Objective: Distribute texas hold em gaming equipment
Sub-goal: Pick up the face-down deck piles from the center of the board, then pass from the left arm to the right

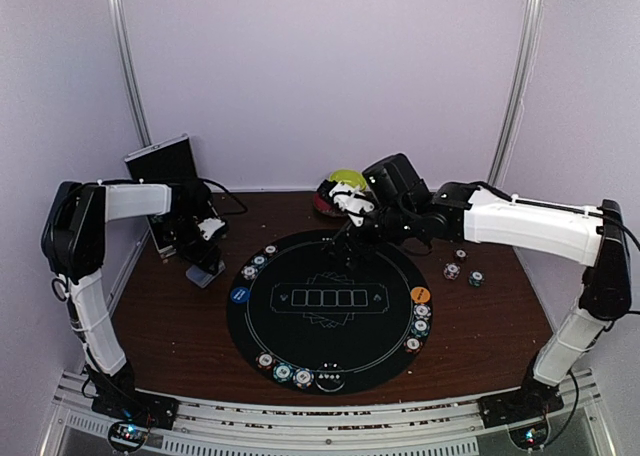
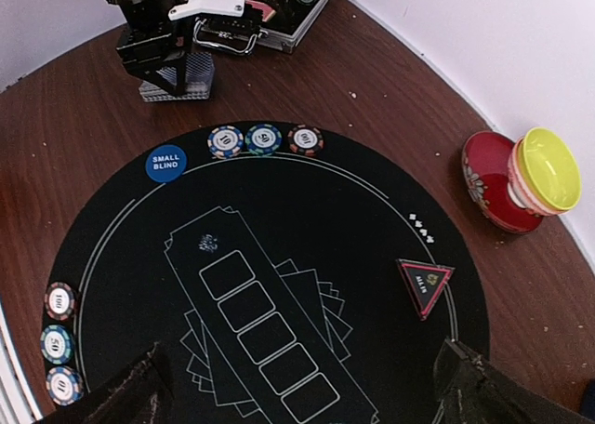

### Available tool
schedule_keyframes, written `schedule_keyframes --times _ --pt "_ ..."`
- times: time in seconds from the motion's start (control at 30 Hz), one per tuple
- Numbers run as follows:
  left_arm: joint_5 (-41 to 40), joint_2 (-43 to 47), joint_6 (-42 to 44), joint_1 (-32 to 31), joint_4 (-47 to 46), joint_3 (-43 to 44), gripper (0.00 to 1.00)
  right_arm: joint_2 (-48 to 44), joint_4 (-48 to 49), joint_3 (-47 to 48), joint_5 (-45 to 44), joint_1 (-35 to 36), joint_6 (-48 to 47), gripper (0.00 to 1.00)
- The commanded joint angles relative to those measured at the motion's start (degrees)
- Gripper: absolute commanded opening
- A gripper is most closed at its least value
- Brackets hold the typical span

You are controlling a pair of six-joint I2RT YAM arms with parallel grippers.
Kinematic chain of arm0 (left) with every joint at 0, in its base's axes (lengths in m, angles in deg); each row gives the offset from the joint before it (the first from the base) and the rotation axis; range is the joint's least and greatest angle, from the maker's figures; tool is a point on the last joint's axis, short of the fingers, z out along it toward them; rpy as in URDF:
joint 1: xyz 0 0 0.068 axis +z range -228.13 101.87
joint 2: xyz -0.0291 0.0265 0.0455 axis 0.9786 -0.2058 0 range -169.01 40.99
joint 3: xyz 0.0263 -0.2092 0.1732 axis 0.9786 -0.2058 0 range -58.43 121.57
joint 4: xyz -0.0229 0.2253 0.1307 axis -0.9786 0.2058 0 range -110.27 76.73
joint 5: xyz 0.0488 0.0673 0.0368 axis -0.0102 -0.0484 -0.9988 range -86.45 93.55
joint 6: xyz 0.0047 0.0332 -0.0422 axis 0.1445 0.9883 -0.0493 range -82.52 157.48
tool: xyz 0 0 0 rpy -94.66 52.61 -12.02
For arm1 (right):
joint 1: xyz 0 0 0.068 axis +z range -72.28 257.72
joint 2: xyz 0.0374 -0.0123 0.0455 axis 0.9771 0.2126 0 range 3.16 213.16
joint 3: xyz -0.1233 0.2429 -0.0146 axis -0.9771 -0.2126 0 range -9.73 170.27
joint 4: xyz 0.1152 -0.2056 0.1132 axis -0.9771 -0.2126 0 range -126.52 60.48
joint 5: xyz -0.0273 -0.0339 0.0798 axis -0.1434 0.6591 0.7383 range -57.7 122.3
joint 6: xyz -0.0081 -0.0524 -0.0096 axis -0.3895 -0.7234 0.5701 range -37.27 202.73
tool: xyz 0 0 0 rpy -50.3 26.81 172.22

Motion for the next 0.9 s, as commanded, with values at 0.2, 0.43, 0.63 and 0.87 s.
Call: schedule_keyframes --times 0.2,0.43,0.63,0.87 --pt "4.6 7.7 -1.3 -1.5 0.7 3.1 0.61 7.7 1.0 4.7 27.1 -8.6 13.6 1.0" --pt "5.3 8.3 -2.4 -6.7 0.5 4.4 0.61 12.5 7.3 4.1 40.3 -14.1 20.7 1.0" --pt "5.0 6.1 -3.2 -14.0 0.3 8.0 0.61 16.4 12.5 4.3 45.9 -16.6 26.6 0.98" --pt "5.5 2.2 -4.3 -21.8 -0.4 13.5 0.61 19.2 15.9 4.1 49.9 -17.3 31.4 0.93"
